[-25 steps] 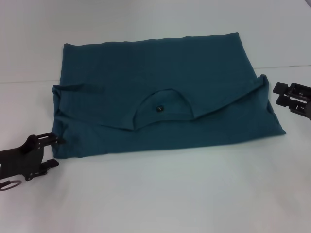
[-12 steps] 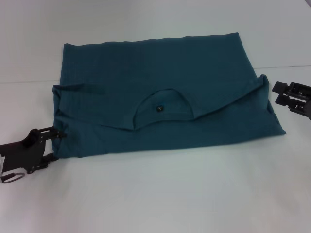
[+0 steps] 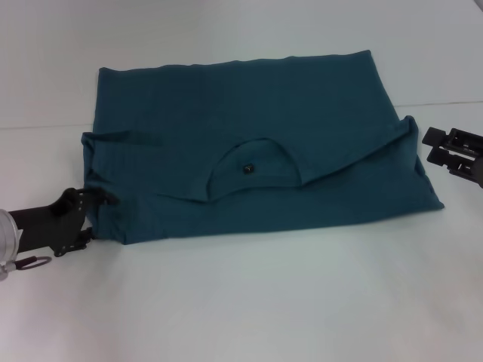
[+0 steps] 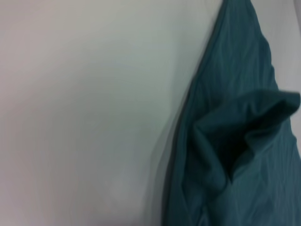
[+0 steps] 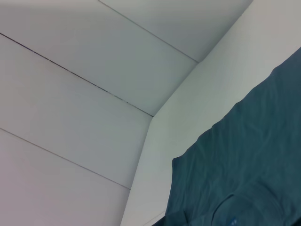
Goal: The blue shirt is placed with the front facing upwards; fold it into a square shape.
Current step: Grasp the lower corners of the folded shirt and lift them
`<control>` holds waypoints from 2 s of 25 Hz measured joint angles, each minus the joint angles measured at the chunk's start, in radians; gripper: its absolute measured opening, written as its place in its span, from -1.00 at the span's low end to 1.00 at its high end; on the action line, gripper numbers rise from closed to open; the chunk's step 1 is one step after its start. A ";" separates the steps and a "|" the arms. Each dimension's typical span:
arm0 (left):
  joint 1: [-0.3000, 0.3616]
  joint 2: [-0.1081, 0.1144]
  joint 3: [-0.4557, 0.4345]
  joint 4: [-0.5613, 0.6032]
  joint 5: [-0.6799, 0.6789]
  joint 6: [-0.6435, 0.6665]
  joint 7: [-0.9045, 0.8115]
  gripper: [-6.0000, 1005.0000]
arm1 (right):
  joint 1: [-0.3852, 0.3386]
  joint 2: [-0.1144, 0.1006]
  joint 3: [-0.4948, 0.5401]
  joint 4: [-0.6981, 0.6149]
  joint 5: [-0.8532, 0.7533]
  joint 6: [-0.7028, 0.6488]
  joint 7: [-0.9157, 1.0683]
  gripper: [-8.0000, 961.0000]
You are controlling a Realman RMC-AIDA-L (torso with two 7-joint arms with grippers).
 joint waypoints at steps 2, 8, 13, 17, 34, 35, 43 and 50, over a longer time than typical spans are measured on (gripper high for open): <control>0.001 0.000 0.008 0.000 0.000 0.003 -0.001 0.29 | -0.001 0.000 0.004 0.000 0.000 -0.001 0.000 0.31; 0.010 0.000 0.011 0.005 0.001 0.010 -0.006 0.25 | -0.001 0.000 0.010 0.000 0.001 -0.006 0.000 0.31; 0.004 0.002 0.011 0.008 0.001 0.026 -0.001 0.21 | -0.003 0.000 0.013 0.000 0.001 -0.007 0.000 0.31; 0.001 0.006 0.011 0.015 0.000 0.041 0.009 0.18 | -0.004 0.000 0.019 0.000 0.002 -0.008 0.001 0.31; 0.008 0.011 0.007 0.009 0.010 0.028 0.023 -0.76 | -0.001 -0.001 0.019 0.000 -0.004 -0.009 0.004 0.31; 0.008 0.011 0.006 0.009 0.007 0.032 0.035 -0.79 | -0.001 -0.002 0.017 0.000 -0.004 -0.009 0.004 0.31; 0.009 0.015 -0.047 0.011 -0.067 0.132 0.194 -0.90 | 0.001 -0.020 0.012 0.000 -0.058 -0.010 0.015 0.31; 0.007 0.020 -0.061 0.016 -0.078 0.164 0.271 -0.90 | 0.050 -0.096 0.010 -0.017 -0.248 -0.024 0.101 0.32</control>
